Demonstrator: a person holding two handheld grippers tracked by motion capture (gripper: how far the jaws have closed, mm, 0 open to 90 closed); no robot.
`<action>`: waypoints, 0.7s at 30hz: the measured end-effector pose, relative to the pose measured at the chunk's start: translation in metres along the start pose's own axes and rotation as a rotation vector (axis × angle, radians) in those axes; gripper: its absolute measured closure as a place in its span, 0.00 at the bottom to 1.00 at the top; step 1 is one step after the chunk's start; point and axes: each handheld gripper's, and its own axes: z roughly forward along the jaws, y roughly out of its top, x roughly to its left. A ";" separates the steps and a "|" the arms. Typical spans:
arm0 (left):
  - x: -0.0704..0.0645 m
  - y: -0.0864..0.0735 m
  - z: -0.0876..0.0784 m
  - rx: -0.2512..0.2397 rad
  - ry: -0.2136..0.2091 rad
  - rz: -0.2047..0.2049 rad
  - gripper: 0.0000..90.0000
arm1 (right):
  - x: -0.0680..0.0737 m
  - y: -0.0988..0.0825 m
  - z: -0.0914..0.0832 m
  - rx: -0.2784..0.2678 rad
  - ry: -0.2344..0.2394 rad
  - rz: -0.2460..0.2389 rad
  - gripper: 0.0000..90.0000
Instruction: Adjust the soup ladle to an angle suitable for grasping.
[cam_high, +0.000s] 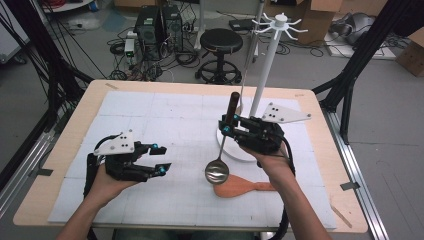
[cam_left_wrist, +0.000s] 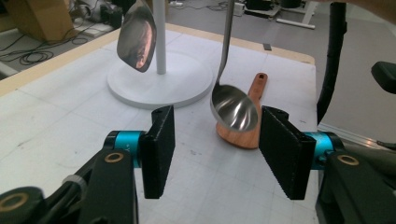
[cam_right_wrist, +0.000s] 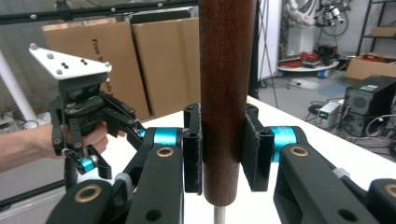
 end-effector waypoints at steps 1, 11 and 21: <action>0.001 -0.001 -0.002 0.001 0.005 0.000 0.49 | -0.001 0.001 -0.002 -0.005 -0.005 0.000 0.81; 0.006 -0.010 -0.015 0.005 0.047 -0.027 0.41 | -0.012 0.009 -0.015 -0.005 -0.051 0.000 0.81; 0.013 -0.022 -0.023 0.009 0.074 -0.050 0.34 | -0.022 0.016 -0.020 0.005 -0.081 0.002 0.81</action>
